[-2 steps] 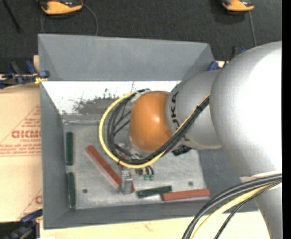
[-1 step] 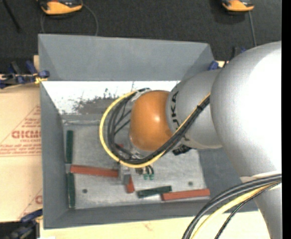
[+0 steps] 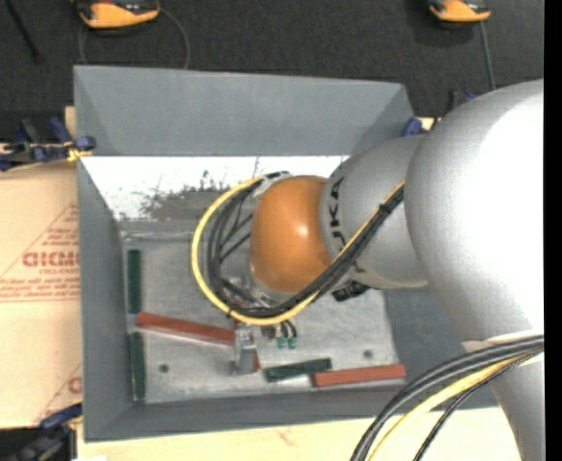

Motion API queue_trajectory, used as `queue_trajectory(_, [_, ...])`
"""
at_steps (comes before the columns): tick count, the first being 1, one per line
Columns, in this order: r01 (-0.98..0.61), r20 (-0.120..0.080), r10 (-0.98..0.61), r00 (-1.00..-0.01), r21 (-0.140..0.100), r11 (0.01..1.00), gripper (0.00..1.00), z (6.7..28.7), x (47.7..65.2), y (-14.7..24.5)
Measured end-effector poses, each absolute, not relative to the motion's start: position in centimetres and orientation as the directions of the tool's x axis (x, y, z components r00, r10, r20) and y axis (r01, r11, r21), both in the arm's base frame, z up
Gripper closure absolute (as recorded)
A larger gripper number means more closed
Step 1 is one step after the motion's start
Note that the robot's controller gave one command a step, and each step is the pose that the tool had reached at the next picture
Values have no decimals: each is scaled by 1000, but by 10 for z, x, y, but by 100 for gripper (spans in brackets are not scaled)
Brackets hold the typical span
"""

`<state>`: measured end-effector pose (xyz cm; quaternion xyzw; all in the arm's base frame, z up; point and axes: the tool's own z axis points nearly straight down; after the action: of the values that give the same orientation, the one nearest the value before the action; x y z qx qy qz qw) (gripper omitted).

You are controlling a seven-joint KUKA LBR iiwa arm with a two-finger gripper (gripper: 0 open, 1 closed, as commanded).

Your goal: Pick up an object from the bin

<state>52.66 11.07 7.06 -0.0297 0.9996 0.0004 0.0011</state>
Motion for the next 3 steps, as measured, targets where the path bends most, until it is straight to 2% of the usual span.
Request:
queue_trajectory(1, [-57, -4, -57, -998, 1, 998, 100, 71, 527, 111])
queue_trajectory(2, [-196, -6, -196, -981, 0, 981, 100, 121, 509, 127])
queue_trajectory(3, [-225, -11, -225, -974, -1, 974, 100, 236, 495, 125])
